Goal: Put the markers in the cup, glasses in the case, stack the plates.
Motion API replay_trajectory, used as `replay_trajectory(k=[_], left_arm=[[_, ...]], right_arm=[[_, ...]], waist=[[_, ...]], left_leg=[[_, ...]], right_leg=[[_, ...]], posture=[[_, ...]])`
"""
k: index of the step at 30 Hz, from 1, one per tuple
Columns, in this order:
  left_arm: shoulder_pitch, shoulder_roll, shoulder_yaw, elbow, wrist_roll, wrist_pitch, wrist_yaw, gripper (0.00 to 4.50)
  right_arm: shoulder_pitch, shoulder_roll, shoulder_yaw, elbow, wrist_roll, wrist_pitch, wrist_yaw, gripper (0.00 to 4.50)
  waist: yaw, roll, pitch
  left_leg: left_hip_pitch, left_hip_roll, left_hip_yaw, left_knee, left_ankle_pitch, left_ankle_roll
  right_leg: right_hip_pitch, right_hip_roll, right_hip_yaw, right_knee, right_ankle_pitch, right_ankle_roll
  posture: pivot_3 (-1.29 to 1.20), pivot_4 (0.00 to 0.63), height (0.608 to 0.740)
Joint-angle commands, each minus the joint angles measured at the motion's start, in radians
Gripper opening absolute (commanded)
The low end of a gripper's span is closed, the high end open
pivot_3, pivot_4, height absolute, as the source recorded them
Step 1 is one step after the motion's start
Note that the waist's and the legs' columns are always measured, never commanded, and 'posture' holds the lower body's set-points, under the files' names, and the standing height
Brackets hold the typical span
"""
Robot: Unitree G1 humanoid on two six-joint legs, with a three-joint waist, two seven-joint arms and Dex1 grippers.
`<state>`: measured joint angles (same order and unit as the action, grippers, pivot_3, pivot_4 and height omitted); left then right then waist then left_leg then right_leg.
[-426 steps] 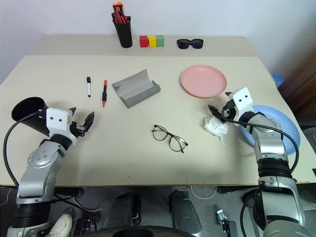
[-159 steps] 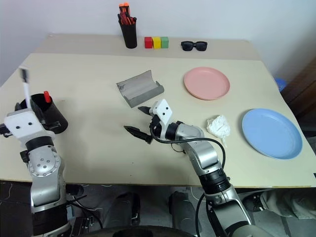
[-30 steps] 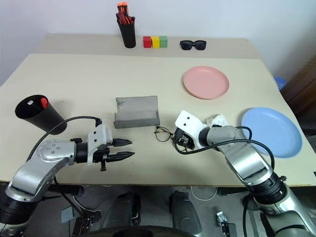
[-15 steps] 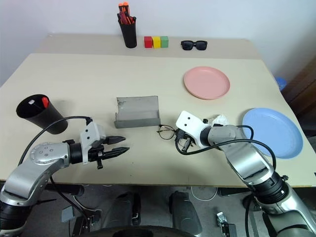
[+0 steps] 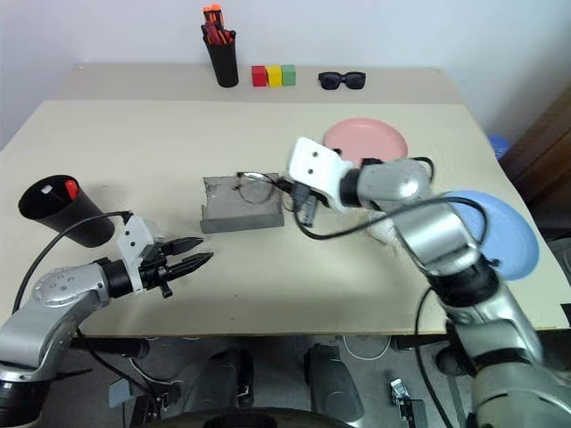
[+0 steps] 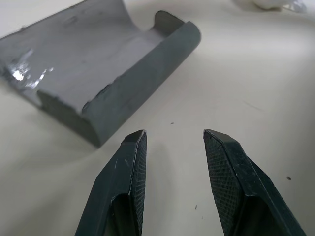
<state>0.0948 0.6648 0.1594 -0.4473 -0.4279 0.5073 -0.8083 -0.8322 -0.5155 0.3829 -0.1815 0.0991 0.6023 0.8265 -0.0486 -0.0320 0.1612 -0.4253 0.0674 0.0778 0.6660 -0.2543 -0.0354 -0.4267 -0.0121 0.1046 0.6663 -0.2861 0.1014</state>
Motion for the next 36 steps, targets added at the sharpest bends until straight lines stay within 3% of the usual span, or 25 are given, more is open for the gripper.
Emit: replay_trajectory(k=[1,7,19,22,28,33,36], left_arm=[[0.057,0.002,0.072,-0.067,-0.033,-0.025,0.005,1.84],[0.148,0.003,0.139,-0.126,-0.041,-0.027,0.035,1.84],[0.124,0.006,0.109,-0.132,-0.035,-0.019,0.072,1.84],[0.097,0.009,0.091,-0.115,-0.028,-0.025,0.073,1.84],[0.048,-0.005,0.077,-0.109,-0.038,-0.021,0.087,1.84],[-0.052,-0.059,0.098,-0.096,-0.123,0.065,0.158,1.84],[-0.174,-0.085,0.081,-0.062,-0.148,0.117,0.211,0.4]], right_arm=[[-0.092,0.11,0.06,0.202,-0.083,-0.135,-0.041,0.04],[-0.139,0.205,0.115,0.458,-0.174,-0.323,-0.027,0.04],[-0.067,0.188,0.1,0.419,-0.199,-0.297,0.059,0.04],[-0.063,0.196,0.094,0.414,-0.201,-0.295,0.063,1.0],[-0.068,0.192,0.064,0.387,-0.205,-0.304,0.042,3.97],[-0.052,0.161,-0.011,0.304,-0.17,-0.288,0.04,3.97],[0.009,0.103,-0.058,0.213,-0.149,-0.279,0.061,4.03]], waist=[[-0.001,0.0,0.0],[0.009,0.0,0.0],[0.003,0.001,0.001],[0.003,0.001,0.001],[0.003,0.001,0.001],[0.005,0.001,0.0],[0.013,0.0,0.0]], left_leg=[[0.0,0.0,0.0,0.0,0.0,0.0],[-0.001,-0.001,0.001,0.0,0.0,0.0],[0.0,0.0,0.0,-0.001,0.0,0.0],[0.0,-0.001,0.001,-0.001,0.0,0.0],[0.0,0.0,0.001,-0.001,0.0,0.0],[-0.001,-0.001,0.0,-0.001,0.0,0.0],[-0.001,-0.001,0.0,-0.001,0.0,0.0]], right_leg=[[0.0,0.0,0.0,0.0,0.0,0.001],[0.0,-0.002,-0.001,-0.001,0.0,0.0],[0.0,-0.002,-0.001,0.0,0.0,0.0],[0.0,-0.002,-0.001,0.0,0.0,0.0],[0.0,-0.002,-0.001,0.0,0.0,0.0],[0.0,-0.002,-0.001,0.0,0.001,0.002],[0.0,-0.002,-0.001,0.0,0.001,0.003]], posture=[[0.0,0.15,0.725],[0.0,0.15,0.725],[0.0,0.15,0.725],[0.0,0.15,0.725],[0.0,0.15,0.725],[0.0,0.15,0.725],[0.0,0.15,0.725]])
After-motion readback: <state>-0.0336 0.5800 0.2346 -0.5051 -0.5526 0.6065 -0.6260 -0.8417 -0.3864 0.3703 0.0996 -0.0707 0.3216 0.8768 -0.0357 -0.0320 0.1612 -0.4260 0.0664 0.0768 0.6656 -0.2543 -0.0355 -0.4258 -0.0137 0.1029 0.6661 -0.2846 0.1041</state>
